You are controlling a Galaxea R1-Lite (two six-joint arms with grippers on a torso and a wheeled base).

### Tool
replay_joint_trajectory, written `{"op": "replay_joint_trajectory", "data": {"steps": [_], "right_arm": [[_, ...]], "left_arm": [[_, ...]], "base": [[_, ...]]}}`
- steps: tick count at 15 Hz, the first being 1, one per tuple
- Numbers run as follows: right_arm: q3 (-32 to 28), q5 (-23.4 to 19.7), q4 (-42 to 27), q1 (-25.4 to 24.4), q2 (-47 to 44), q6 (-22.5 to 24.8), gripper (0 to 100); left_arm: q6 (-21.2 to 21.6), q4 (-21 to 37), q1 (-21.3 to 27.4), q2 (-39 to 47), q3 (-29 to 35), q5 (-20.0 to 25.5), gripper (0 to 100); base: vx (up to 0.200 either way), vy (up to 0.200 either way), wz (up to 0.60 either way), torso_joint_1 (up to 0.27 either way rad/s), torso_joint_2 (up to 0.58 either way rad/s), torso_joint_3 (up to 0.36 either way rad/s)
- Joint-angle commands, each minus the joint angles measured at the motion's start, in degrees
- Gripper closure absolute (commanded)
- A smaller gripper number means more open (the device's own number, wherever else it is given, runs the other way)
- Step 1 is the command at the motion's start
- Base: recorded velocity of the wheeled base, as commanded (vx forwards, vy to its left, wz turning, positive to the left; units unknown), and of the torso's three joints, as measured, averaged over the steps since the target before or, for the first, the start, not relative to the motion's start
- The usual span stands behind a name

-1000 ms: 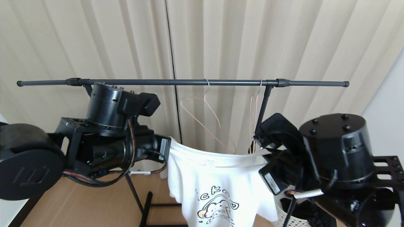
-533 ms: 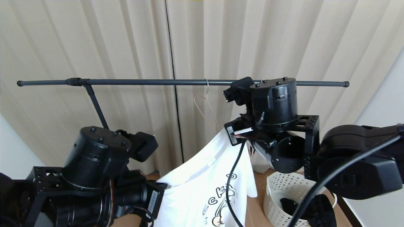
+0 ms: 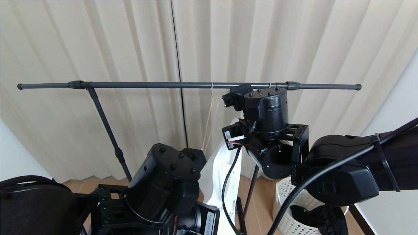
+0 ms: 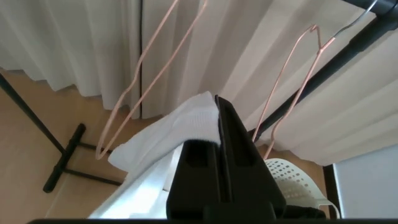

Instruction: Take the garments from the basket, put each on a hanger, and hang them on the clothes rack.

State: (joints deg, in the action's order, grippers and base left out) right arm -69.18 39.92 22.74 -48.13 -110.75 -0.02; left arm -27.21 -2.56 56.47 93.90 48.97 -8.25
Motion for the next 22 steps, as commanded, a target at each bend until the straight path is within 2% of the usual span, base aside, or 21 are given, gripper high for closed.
{"op": "replay_joint_trajectory", "data": {"steps": [1,3,6,8,12,13,17,20,22], "right_arm": [[0.5,0.0,-0.1,0.1,1.5,-0.2,100],[2.3,0.0,-0.1,0.1,3.3,-1.2,100],[12.1,-0.5,0.4,1.7,11.1,-3.8,100],[17.1,-0.7,0.4,1.8,13.6,-6.7,100],[18.6,-1.8,-0.2,1.7,14.5,-7.2,100],[18.6,-1.9,-0.4,1.8,14.6,-7.2,100],[18.6,-1.8,-0.5,2.2,14.5,-6.7,100],[19.9,-1.4,-0.4,2.3,18.2,-3.3,100],[21.4,-1.4,-0.5,2.3,21.3,-0.7,100]], "left_arm": [[0.0,0.0,0.2,1.3,0.5,-0.1,100],[-0.2,0.0,0.2,1.2,0.2,-0.4,100],[-0.1,0.1,-1.0,-0.3,0.2,-3.1,100],[0.1,0.1,-2.0,0.0,0.6,-3.1,100],[1.3,0.0,-3.5,2.9,2.9,-3.4,100],[1.5,0.0,-3.6,2.9,2.9,-3.5,0],[3.6,0.0,-6.9,2.5,2.8,-3.6,0],[5.7,-0.3,-11.0,3.0,4.0,-3.6,0],[8.9,-0.4,-14.4,5.1,6.3,-3.6,0]], "base": [[0.0,0.0,0.0,0.0,0.0,0.0],[0.0,0.0,0.0,0.0,0.0,0.0],[0.0,0.0,0.0,0.0,0.0,0.0],[0.0,0.0,0.0,0.0,0.0,0.0],[0.0,0.0,0.0,0.0,0.0,0.0],[0.0,0.0,0.0,0.0,0.0,0.0],[0.0,0.0,0.0,0.0,0.0,0.0],[0.0,0.0,0.0,0.0,0.0,0.0],[0.0,0.0,0.0,0.0,0.0,0.0]]}}
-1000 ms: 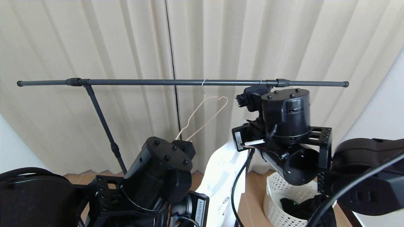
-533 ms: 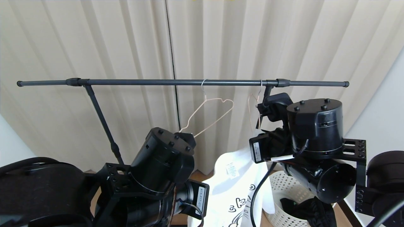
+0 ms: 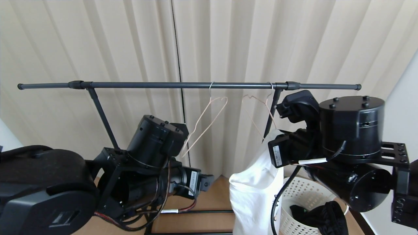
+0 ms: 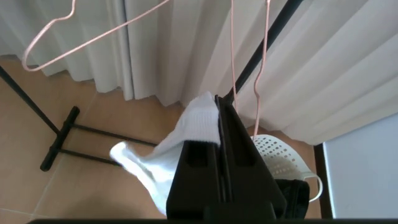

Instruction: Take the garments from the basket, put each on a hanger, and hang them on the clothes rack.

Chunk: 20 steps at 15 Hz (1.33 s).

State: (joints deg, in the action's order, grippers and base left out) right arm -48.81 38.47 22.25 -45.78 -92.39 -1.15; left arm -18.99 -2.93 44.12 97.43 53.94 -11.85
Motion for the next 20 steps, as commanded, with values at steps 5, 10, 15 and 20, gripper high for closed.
{"op": "replay_joint_trajectory", "data": {"steps": [5,10,15,20], "right_arm": [[4.7,-0.3,0.5,-0.2,6.2,5.2,100],[8.4,-0.7,0.5,-2.4,8.4,9.1,100],[11.5,-2.6,0.6,-3.4,10.5,13.4,100],[11.5,-2.6,0.6,-3.4,10.4,13.4,100]], "left_arm": [[8.3,-0.2,-6.6,9.9,11.8,0.0,0],[11.6,-0.2,-6.7,21.2,26.2,-3.4,0],[11.7,-0.1,-7.6,31.0,37.8,-7.4,0],[11.6,0.3,-7.6,40.3,49.9,-11.2,0]], "base": [[0.0,0.0,0.0,0.0,0.0,0.0],[0.0,0.0,0.0,0.0,0.0,0.0],[0.0,0.0,0.0,0.0,0.0,0.0],[0.0,0.0,0.0,0.0,0.0,0.0]]}}
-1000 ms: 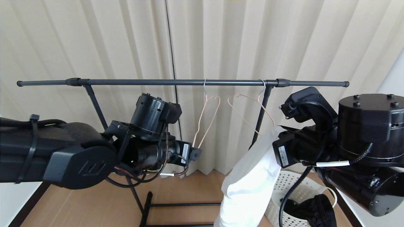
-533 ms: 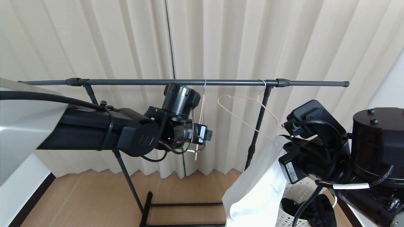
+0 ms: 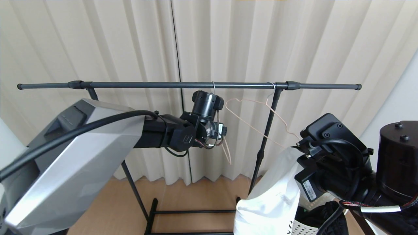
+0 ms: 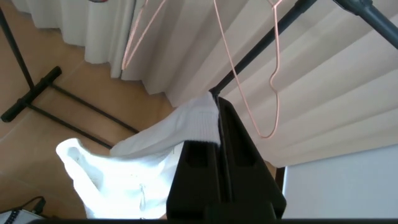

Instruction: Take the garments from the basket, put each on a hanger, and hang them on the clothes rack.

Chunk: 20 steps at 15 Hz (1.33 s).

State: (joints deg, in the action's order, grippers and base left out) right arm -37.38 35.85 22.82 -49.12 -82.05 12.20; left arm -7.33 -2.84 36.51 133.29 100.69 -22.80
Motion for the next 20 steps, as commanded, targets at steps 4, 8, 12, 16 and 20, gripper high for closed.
{"op": "replay_joint_trajectory", "data": {"steps": [4,8,12,16,20], "right_arm": [[0.0,0.0,0.1,0.0,0.0,0.0,100],[0.0,0.0,0.1,0.0,0.1,0.0,100],[0.0,0.0,0.1,0.0,-0.1,0.0,100],[0.0,0.0,0.1,0.0,-0.1,0.0,100],[0.0,-0.1,0.1,0.0,-0.3,0.0,100]], "left_arm": [[-0.1,0.3,-0.1,3.7,1.9,-0.5,0],[-0.1,0.2,-0.3,2.4,-0.3,-1.5,0],[-0.2,0.1,-0.8,2.4,-0.3,-2.4,0],[0.0,-0.1,-0.6,3.1,1.1,-2.4,0],[0.0,-0.1,-0.5,6.7,4.8,-2.4,0]], "base": [[0.0,0.0,0.0,0.0,0.0,0.0],[0.0,0.0,0.0,0.0,0.0,0.0],[0.0,0.0,0.0,0.0,0.0,0.0],[0.0,0.0,0.0,0.0,0.0,0.0],[0.0,0.0,0.0,0.0,0.0,0.0]]}}
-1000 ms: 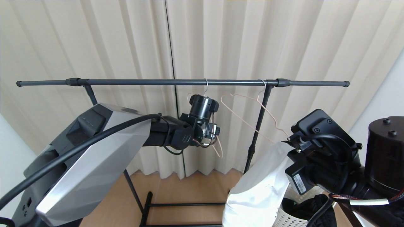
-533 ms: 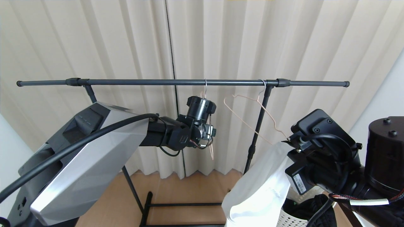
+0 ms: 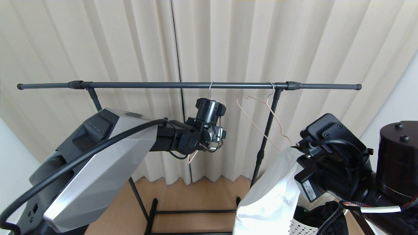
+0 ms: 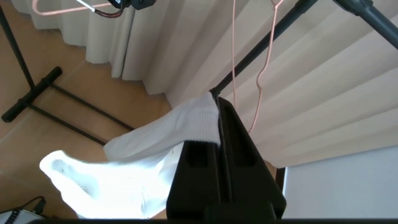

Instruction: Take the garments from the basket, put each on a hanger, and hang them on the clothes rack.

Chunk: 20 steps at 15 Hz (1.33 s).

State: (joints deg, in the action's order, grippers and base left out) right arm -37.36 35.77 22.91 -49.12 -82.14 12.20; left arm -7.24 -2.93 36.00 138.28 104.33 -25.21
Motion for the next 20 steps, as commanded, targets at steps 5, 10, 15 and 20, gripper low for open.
{"op": "replay_joint_trajectory", "data": {"steps": [5,10,15,20], "right_arm": [[0.0,0.0,0.0,0.0,0.0,0.0,100],[0.1,0.0,0.0,0.0,-0.1,0.0,100],[0.1,0.0,0.0,0.0,-0.2,0.0,100],[0.1,0.0,0.0,0.0,-0.3,0.0,100]], "left_arm": [[0.3,-0.1,0.0,2.4,1.8,0.0,0],[1.5,0.0,0.1,4.3,4.6,0.0,0],[1.7,0.4,-0.2,5.2,6.1,0.0,100],[1.7,0.1,-0.2,5.6,6.2,0.0,100]], "base": [[0.0,0.0,0.0,0.0,0.0,0.0],[0.0,0.0,0.0,0.0,0.0,0.0],[0.0,0.0,0.0,0.0,0.0,0.0],[0.0,0.0,0.0,0.0,0.0,0.0]]}}
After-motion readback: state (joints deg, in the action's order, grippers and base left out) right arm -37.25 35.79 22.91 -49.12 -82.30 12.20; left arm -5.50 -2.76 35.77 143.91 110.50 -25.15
